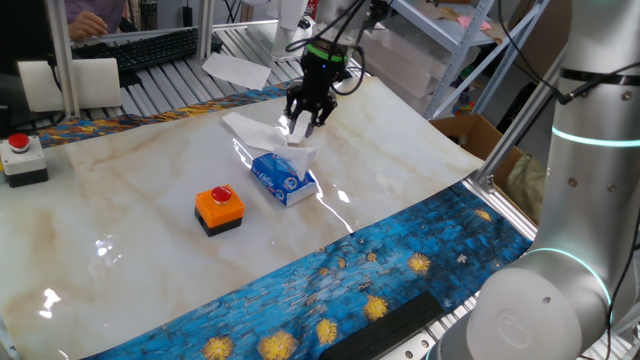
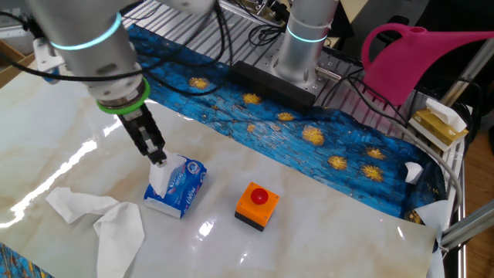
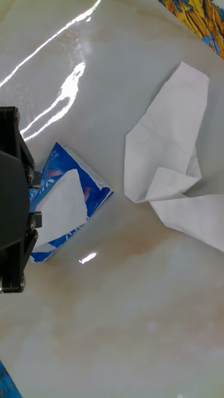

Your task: Pull out a napkin

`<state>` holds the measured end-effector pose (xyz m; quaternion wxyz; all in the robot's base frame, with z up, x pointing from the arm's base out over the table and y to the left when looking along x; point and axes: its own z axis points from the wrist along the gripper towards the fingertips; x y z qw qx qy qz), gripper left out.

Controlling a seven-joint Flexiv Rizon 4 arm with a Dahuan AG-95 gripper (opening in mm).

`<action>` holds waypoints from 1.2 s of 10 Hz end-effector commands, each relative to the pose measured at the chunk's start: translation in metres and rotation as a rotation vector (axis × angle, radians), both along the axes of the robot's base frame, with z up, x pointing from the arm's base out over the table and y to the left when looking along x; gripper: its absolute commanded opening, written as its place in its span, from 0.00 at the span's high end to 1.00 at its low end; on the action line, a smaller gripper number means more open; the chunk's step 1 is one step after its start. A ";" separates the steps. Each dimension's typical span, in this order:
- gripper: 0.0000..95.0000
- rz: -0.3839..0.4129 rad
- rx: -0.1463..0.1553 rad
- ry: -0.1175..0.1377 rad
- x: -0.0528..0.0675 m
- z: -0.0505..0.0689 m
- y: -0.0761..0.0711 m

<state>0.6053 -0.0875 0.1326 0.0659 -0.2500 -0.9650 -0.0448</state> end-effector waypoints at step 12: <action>0.20 0.452 -0.146 -0.209 0.014 -0.053 -0.020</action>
